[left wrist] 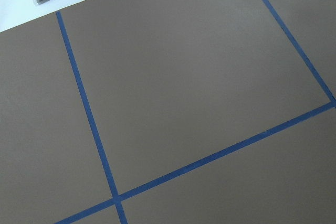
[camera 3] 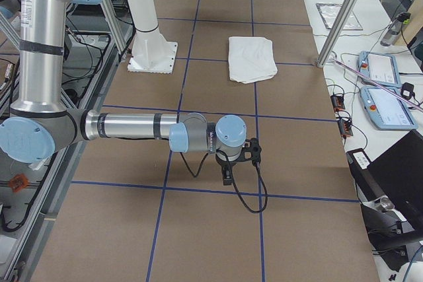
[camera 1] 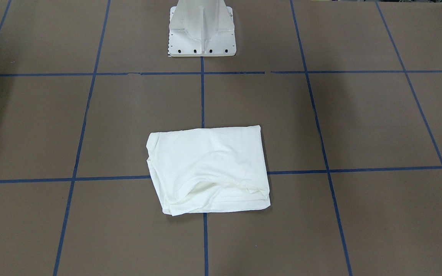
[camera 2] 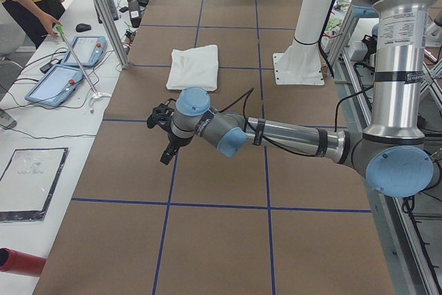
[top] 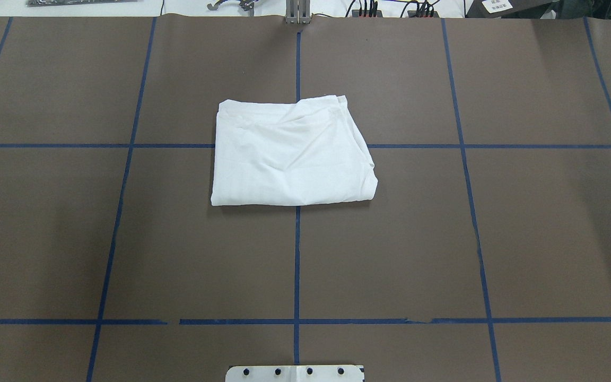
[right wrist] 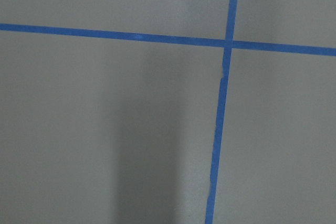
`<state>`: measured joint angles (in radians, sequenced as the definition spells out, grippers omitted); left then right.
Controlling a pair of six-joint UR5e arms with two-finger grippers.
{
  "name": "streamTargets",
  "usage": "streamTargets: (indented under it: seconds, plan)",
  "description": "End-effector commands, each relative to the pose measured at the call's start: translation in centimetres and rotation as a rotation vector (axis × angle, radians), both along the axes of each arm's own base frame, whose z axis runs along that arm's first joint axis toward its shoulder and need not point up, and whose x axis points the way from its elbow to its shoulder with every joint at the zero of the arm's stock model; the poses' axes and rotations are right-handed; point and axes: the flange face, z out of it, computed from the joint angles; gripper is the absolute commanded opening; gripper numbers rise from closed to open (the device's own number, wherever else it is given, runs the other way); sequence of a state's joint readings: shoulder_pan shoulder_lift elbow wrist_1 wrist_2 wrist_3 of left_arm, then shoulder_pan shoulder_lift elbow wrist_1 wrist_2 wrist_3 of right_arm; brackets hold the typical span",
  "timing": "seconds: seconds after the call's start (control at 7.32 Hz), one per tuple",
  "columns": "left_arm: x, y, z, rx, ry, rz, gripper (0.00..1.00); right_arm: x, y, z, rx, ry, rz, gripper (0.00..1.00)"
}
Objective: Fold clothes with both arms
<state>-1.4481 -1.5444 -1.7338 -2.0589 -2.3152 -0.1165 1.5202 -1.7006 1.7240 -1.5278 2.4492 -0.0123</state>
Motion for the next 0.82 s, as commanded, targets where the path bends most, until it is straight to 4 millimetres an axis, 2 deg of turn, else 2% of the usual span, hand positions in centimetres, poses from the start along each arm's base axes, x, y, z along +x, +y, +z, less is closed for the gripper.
streamTargets:
  seconds: [0.0, 0.41, 0.68]
  plan:
    - [0.03, 0.00, -0.05, 0.002, 0.004, 0.002, 1.00, -0.02, -0.34, -0.40, 0.009, -0.001, 0.000, 1.00]
    - [0.01, -0.07, -0.07, 0.002, -0.001, 0.001, 1.00, -0.02, -0.24, -0.74, 0.018, -0.001, -0.001, 1.00]
    - [0.12, -0.22, -0.92, 0.016, 0.004, 0.003, 1.00, -0.02, -0.41, -1.18, 0.028, -0.002, -0.002, 1.00]
